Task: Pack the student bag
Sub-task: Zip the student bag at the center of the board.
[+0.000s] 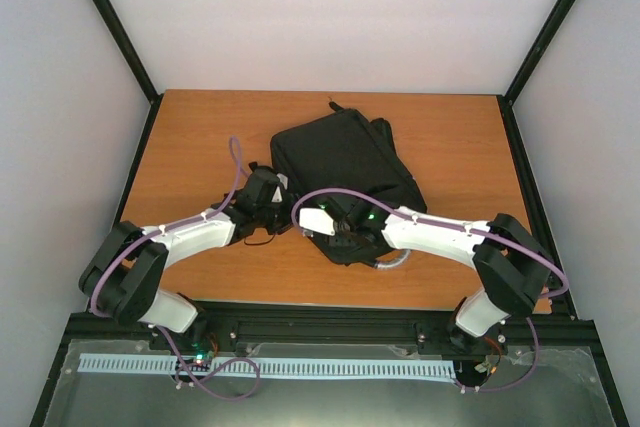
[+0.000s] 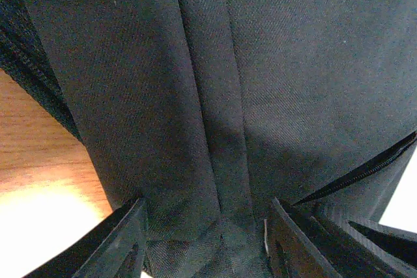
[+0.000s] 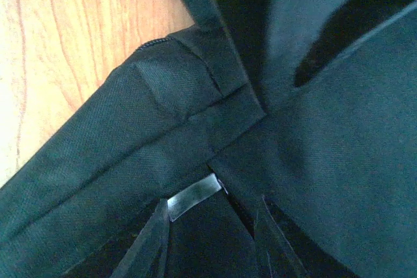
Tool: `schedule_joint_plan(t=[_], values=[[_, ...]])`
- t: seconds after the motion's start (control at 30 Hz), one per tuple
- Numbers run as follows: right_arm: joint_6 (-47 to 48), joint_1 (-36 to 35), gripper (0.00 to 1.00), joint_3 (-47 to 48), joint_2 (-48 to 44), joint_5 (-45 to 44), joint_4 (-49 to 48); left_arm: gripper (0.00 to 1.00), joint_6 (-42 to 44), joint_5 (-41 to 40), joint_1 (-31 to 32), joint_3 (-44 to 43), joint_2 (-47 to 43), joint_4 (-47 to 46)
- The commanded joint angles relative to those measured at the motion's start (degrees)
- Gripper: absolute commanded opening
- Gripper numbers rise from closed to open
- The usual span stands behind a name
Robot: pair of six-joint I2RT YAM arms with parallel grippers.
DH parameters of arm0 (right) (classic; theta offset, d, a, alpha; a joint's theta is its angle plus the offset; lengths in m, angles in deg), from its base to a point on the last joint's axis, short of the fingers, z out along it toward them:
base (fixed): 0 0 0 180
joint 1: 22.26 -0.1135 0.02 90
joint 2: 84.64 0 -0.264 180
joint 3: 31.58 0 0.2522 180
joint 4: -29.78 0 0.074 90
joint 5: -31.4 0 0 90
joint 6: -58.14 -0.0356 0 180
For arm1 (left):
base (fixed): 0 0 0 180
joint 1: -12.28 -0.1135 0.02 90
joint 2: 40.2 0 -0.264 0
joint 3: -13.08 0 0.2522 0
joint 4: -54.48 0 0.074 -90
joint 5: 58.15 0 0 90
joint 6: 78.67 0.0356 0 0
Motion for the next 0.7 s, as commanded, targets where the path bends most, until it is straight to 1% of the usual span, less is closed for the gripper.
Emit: schedule_joint_plan(t=[0.0,0.23,0.5,0.57,0.67], values=[[-0.52,-0.30,0.35,0.18,-2.63,-3.55,-3.21,0.51,-0.69,-0.11,-0.23,0.24,0.32,-2.28],[-2.21,-0.30,0.27,0.13,-2.29,-3.33,-2.91,0.51,-1.39,-0.36,-0.23,1.05,0.49,-3.23],[-2.29,-0.30,0.26,0.82,-0.24,-2.30,-2.85,0.51,-1.28,-0.26,-0.23,1.20,0.59,-3.32],[-2.16,-0.30,0.27,1.20,-0.25,-1.32,-2.14,0.51,-1.20,-0.33,-0.23,1.36,0.56,-3.19],[-1.44,-0.30,0.36,1.06,-1.18,1.25,-0.93,0.51,-1.25,-0.36,-0.23,1.58,0.62,-3.36]])
